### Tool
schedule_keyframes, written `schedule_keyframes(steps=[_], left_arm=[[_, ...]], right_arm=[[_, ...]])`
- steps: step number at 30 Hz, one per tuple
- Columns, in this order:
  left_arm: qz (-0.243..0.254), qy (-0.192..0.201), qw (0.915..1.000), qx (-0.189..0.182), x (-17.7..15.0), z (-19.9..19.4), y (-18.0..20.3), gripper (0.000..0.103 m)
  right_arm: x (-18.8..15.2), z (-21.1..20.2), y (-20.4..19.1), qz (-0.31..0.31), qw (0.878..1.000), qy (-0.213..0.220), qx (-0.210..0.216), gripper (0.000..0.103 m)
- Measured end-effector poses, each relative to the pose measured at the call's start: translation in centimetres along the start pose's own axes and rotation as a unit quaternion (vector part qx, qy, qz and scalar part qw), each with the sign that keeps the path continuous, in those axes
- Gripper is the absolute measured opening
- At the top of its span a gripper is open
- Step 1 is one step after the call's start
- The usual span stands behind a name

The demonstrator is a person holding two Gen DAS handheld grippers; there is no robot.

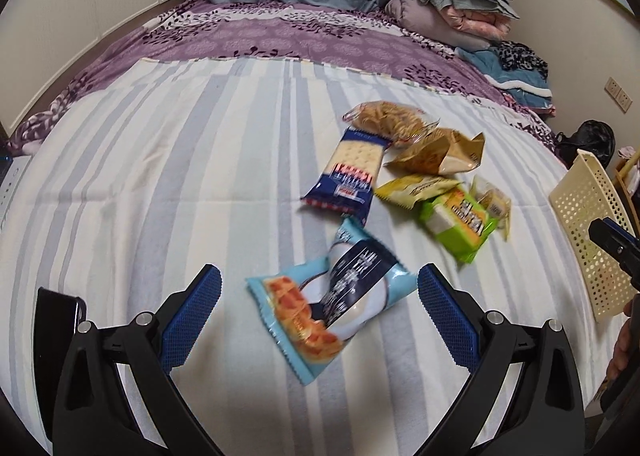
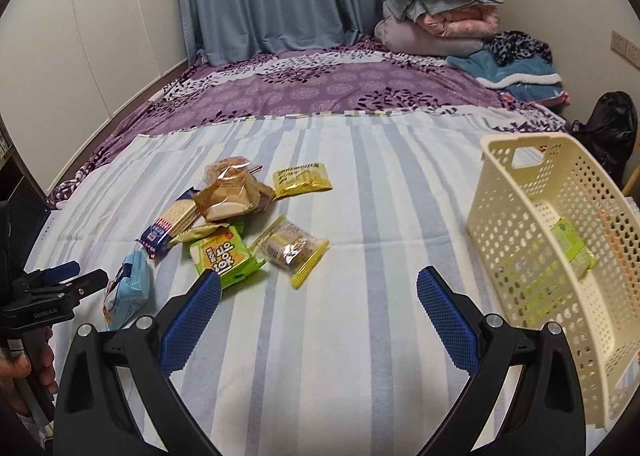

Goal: Organize snacks
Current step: 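Move both tools back toward the snack pile, then grasp the blue waffle bag with the left gripper while the right gripper grasps the green tofu pack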

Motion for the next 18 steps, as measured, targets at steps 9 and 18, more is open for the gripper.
schedule_keyframes(steps=[9, 18], left_arm=[[0.018, -0.012, 0.9994, -0.026, -1.2, 1.7, 0.3, 0.100], [0.105, -0.012, 0.9939, -0.034, -0.2, 4.4, 2.4, 0.100]], right_arm=[[-0.8, 1.3, -0.2, 0.004, 1.000, -0.017, 0.009, 0.097], [-1.3, 1.9, -0.6, 0.003, 1.000, -0.026, 0.010, 0.097]])
Point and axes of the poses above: each gripper's, at about its wrist camera, not at the fingertips, and z roughly the way its jaws point, y to its right, x to its top, the point moved 4 cm from there along z, roughly the way its jaws point, and after that the axes turned 3 degrees about -y, right-handed, at the moved point
